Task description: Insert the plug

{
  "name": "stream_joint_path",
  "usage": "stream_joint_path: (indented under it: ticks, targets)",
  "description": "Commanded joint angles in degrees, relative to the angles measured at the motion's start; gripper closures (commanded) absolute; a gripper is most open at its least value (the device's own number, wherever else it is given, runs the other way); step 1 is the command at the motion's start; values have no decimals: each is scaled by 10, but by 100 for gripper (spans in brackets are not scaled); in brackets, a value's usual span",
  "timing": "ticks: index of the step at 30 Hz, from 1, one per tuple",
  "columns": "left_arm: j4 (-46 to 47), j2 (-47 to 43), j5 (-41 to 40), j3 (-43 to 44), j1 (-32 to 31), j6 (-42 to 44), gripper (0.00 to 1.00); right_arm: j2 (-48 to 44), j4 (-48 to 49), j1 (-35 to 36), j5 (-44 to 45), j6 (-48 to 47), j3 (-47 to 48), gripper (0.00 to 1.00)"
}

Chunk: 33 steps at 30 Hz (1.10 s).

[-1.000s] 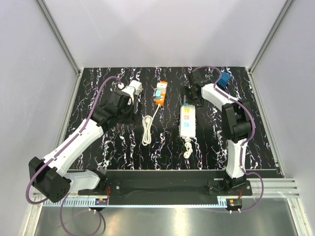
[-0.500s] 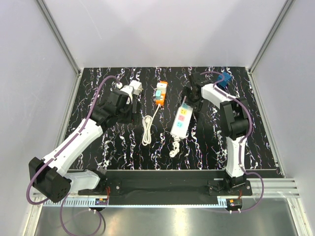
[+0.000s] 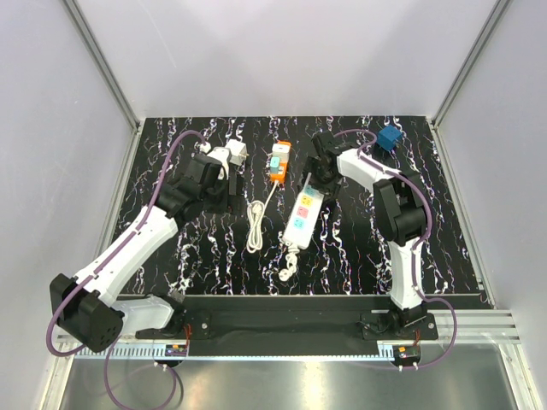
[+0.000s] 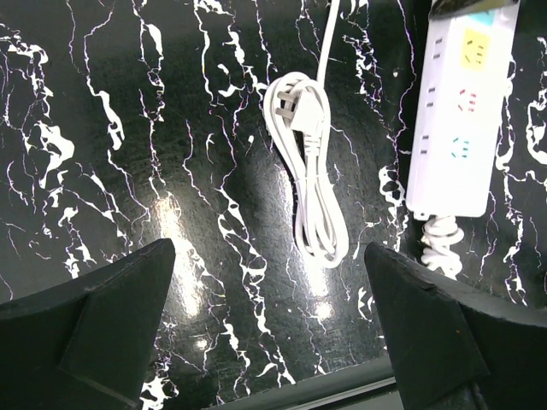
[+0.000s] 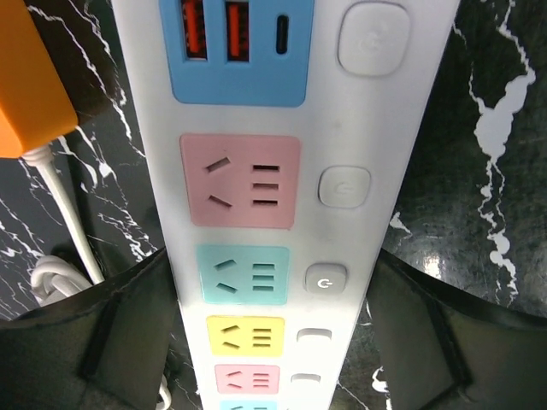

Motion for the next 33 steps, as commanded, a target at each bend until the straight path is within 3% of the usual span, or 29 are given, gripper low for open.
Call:
stream_joint_path:
  ticks: [1,4,12,17,21,27,33]
  targets:
    - [26,-19,13,1,4,-3,1,-10,-50,7,18,-17,29,8]
    - [28,-21,16,-2,4,-3,1,-20,-68,6,34,-37,50,1]
    - [28,-17,26,-2,4,2,1,-38,-83,-16,39,-147,107,0]
    - [39,-28,55,-5,4,8,1,-50,-30,-115,21,-242,120,2]
    - [93,-66,142,-30,4,12,1,-56,56,-180,-11,-368,101,3]
    - [111,-113,99,-44,4,17,1,-8,110,-263,-49,-458,150,4]
    - [125,-130,88,-56,4,20,1,51,114,-277,-82,-583,205,3]
